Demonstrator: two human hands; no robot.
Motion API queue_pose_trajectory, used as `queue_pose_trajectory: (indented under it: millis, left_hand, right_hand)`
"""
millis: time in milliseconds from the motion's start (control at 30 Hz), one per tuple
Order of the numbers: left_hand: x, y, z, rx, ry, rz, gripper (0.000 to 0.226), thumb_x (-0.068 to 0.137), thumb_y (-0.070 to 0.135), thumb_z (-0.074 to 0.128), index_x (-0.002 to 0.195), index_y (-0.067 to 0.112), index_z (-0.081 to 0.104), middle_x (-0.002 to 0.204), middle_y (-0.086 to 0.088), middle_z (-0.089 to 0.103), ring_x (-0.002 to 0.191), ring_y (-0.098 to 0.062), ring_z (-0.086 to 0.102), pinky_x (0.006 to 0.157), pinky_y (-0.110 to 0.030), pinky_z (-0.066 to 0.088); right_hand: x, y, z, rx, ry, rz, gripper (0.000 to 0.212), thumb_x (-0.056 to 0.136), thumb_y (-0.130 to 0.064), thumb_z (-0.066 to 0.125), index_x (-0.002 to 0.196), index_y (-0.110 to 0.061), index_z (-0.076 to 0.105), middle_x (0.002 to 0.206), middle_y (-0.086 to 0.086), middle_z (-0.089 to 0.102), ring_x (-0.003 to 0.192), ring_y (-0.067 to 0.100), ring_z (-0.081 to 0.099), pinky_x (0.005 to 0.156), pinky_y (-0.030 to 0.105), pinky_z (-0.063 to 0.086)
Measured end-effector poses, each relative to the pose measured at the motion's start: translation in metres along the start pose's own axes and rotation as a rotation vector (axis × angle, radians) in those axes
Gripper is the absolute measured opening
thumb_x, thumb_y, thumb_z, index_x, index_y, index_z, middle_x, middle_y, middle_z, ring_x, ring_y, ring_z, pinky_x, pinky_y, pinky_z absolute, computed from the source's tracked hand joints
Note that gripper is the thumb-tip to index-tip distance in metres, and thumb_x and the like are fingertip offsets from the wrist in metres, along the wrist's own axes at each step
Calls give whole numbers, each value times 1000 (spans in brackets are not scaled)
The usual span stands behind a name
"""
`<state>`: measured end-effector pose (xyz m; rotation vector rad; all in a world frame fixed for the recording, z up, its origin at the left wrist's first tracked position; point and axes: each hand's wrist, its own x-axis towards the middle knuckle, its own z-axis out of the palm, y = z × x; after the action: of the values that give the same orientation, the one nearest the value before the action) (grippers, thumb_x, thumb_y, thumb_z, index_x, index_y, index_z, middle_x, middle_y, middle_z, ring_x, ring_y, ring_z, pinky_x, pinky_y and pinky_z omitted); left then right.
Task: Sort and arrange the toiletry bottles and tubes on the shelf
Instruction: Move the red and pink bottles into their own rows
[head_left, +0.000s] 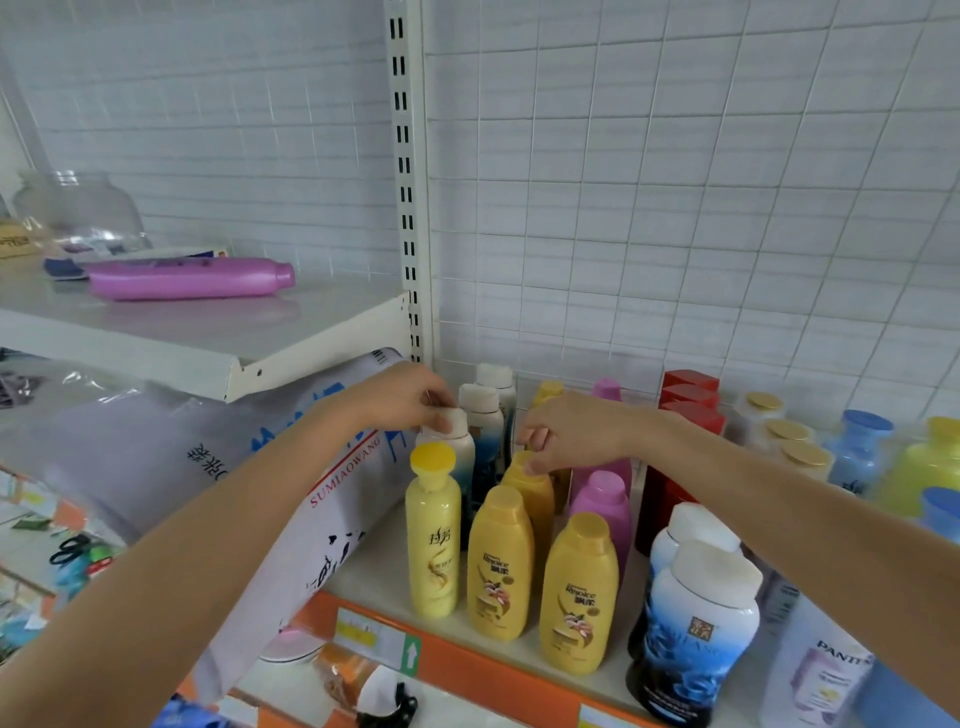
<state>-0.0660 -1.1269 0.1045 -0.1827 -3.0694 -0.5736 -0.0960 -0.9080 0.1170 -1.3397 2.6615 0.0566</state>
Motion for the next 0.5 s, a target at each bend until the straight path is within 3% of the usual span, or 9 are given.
queue_pose_trajectory:
  millis: [300, 400, 500]
  left_hand:
    - [12, 3, 3, 30, -68, 10, 31, 84, 17, 67, 113, 8, 63, 105, -8, 68, 72, -7, 60, 58, -9, 48]
    - [12, 3, 2, 45, -87, -15, 31, 84, 15, 66, 114, 10, 63, 108, -6, 67, 89, -18, 64, 73, -20, 51]
    - [4, 1, -2, 36, -54, 2, 23, 83, 16, 65, 107, 17, 67, 102, 3, 67, 95, -12, 62, 80, -21, 47]
  right_hand:
    - [7, -9, -4, 65, 22, -45, 43, 89, -37, 57, 125, -15, 53, 118, 2, 62, 106, 17, 57, 97, 36, 46]
    - [13, -21, -8, 91, 64, -90, 41, 89, -41, 56, 121, -16, 56, 115, 2, 64, 105, 17, 58, 94, 33, 46]
    - [17, -40, -11, 127, 92, -160, 46, 89, -45, 54, 125, -16, 53, 117, 3, 63, 106, 17, 59, 92, 29, 46]
